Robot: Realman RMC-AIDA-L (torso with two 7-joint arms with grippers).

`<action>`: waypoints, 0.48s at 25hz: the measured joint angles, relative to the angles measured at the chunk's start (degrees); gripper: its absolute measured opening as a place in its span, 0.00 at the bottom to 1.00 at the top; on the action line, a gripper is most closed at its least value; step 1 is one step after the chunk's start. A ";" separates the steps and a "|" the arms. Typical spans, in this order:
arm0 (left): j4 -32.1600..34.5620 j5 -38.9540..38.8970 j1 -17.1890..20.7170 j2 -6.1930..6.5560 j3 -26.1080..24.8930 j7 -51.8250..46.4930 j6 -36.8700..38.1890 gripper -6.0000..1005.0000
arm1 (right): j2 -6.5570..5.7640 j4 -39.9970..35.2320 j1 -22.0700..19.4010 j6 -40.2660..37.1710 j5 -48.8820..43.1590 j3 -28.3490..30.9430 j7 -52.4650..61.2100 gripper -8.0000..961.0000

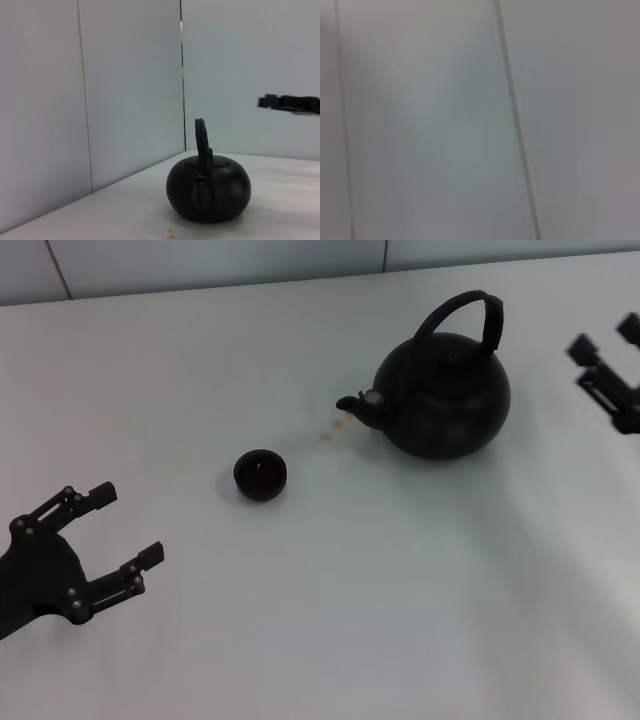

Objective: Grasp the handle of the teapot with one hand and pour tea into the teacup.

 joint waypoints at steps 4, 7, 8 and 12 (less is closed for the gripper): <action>-0.02 -0.02 0.04 -0.06 0.00 0.00 0.00 0.84 | 0.00 0.07 -1.07 -0.47 -0.09 0.63 0.02 0.78; -0.06 -0.03 0.01 -0.07 0.00 0.00 0.00 0.84 | -0.01 0.07 -1.16 -0.55 -0.43 0.41 0.02 0.78; -0.07 -0.02 -0.02 -0.08 0.00 0.00 -0.01 0.84 | -0.06 -0.22 -1.11 -1.06 -1.33 -0.17 0.02 0.78; 0.00 0.17 -0.27 0.08 0.09 -0.16 0.06 0.84 | -0.50 -3.01 -1.38 -2.70 -7.36 -0.88 0.88 0.78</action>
